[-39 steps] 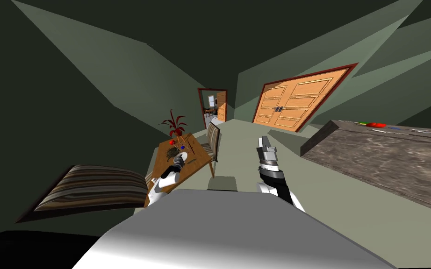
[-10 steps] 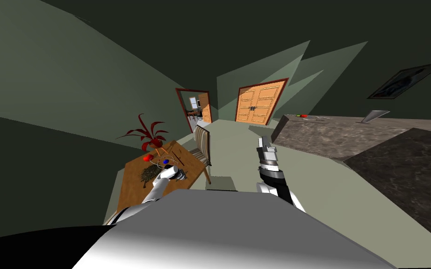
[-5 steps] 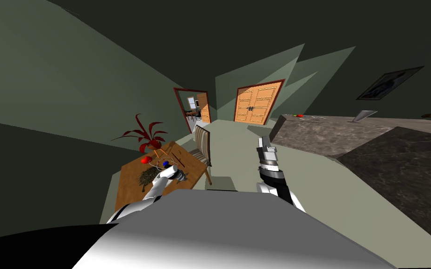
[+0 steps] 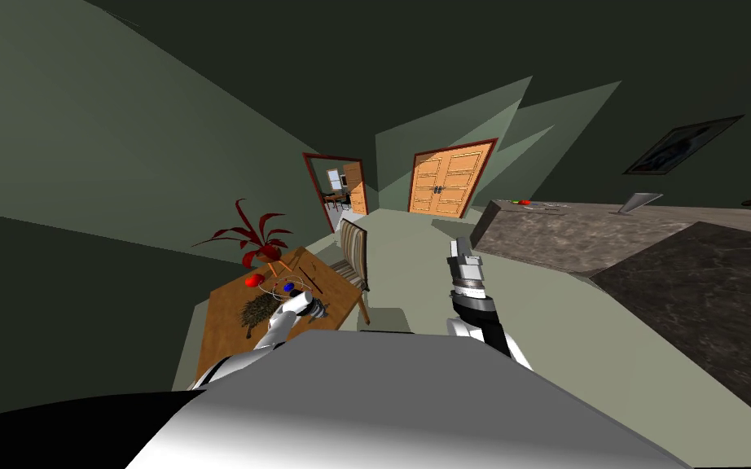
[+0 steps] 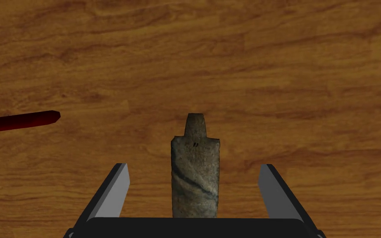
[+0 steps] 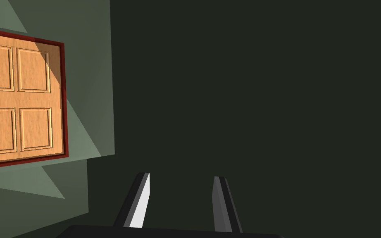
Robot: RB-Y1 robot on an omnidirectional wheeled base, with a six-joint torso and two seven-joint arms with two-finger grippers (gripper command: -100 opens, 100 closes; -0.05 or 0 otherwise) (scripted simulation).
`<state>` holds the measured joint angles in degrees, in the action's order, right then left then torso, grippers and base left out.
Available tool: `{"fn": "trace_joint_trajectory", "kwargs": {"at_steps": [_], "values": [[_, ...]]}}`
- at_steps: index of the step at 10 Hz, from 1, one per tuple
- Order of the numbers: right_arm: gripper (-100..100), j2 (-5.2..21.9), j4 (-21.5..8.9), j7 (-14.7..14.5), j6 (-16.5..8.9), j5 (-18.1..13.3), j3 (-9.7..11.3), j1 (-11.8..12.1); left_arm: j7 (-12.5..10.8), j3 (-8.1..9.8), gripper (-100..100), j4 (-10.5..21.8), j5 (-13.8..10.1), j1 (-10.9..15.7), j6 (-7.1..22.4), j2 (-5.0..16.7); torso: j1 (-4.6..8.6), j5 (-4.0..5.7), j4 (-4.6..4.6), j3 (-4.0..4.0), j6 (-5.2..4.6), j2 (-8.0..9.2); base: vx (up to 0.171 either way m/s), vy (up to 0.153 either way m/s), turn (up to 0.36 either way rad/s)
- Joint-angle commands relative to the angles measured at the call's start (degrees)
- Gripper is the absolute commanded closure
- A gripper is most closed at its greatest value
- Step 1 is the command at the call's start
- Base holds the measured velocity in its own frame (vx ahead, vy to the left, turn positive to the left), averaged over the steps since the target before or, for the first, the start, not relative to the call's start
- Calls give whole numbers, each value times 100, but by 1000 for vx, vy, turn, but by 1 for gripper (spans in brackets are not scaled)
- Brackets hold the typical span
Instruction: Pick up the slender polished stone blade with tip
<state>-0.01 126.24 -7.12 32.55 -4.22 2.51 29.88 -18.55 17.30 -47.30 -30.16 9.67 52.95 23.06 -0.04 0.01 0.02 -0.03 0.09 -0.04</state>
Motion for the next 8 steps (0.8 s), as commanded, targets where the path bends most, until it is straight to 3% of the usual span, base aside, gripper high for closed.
{"fn": "trace_joint_trajectory", "kwargs": {"at_steps": [1,5,6,7,8], "values": [[0,0,0,0,0,0,0,0,0,0,100,0,0,0,0,0,0,0,0,0,0,0,0,0,0],[0,0,0,0,0,0,0,0,0,1,100,-4,0,2,-1,2,-1,-3,1,1,0,3,0,0,0],[0,0,0,0,0,0,0,0,1,1,0,-5,1,2,-2,3,-1,-3,1,1,0,3,0,0,0],[0,0,0,0,0,0,0,0,-19,19,100,-111,-47,11,167,98,-2,-3,2,1,0,3,-32,-33,-6],[0,-1,0,0,0,0,0,-1,-35,28,100,-172,-67,18,257,147,8,-1,0,5,0,12,-58,-48,-1]]}}
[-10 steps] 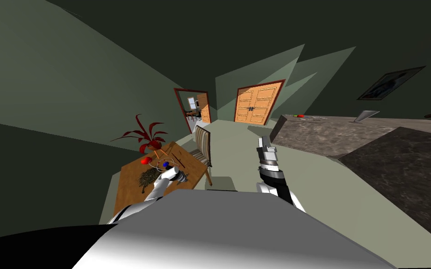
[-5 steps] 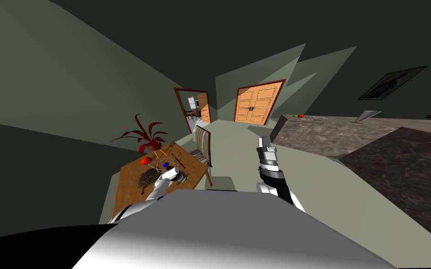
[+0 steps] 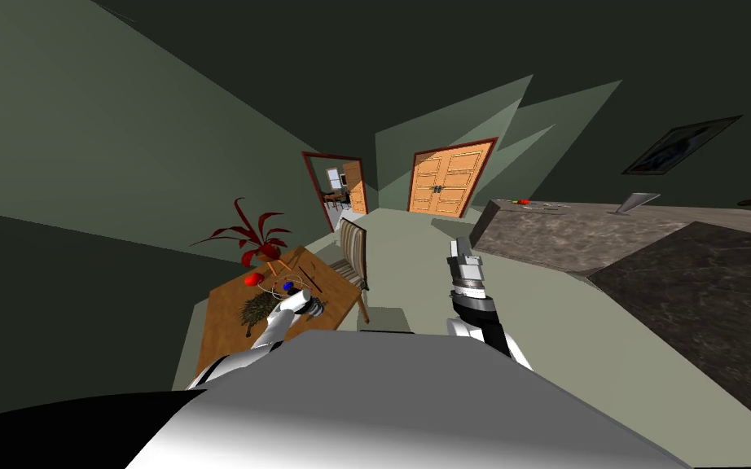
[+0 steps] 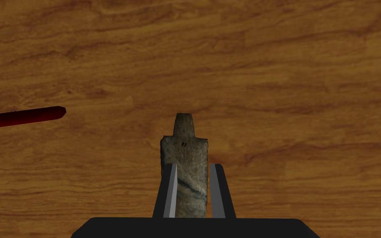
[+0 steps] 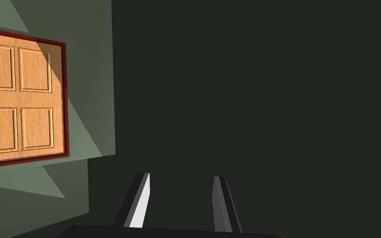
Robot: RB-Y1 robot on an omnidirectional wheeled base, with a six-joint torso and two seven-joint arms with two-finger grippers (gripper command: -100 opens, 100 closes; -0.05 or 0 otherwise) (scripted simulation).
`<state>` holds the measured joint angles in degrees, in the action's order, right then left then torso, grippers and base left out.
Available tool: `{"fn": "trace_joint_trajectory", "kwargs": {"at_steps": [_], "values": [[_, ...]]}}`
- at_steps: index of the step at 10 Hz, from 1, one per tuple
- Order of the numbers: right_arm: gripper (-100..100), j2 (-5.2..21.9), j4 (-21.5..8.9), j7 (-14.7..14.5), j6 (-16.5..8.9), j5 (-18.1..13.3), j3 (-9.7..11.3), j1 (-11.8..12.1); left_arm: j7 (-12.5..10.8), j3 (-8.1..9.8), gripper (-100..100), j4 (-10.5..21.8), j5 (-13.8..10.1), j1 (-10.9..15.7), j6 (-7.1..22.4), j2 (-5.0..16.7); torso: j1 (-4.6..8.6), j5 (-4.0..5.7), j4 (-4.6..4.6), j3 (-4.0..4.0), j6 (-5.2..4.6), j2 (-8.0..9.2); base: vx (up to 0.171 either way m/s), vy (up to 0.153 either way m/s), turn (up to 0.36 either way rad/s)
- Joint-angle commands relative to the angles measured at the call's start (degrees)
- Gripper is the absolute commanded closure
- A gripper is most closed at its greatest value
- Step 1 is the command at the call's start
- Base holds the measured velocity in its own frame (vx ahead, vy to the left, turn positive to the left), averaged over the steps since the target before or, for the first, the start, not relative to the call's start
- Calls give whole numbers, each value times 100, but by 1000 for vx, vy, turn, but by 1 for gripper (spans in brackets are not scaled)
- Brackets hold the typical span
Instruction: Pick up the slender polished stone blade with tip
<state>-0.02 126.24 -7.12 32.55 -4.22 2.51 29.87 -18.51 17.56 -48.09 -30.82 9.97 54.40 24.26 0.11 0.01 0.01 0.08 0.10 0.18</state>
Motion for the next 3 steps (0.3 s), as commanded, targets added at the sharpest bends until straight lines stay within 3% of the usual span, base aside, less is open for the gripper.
{"fn": "trace_joint_trajectory", "kwargs": {"at_steps": [1,2,3], "values": [[0,0,0,0,0,0,0,0,-54,11,100,-155,-22,-5,202,77,0,0,0,0,0,0,-50,-35,2],[0,0,0,0,0,0,0,0,-25,9,100,-112,-17,-19,117,47,-2,0,-1,1,0,1,-19,-12,3],[0,0,0,0,0,0,0,0,-33,11,0,-128,-18,-21,144,53,-10,-4,2,-4,-1,-8,0,0,0]]}}
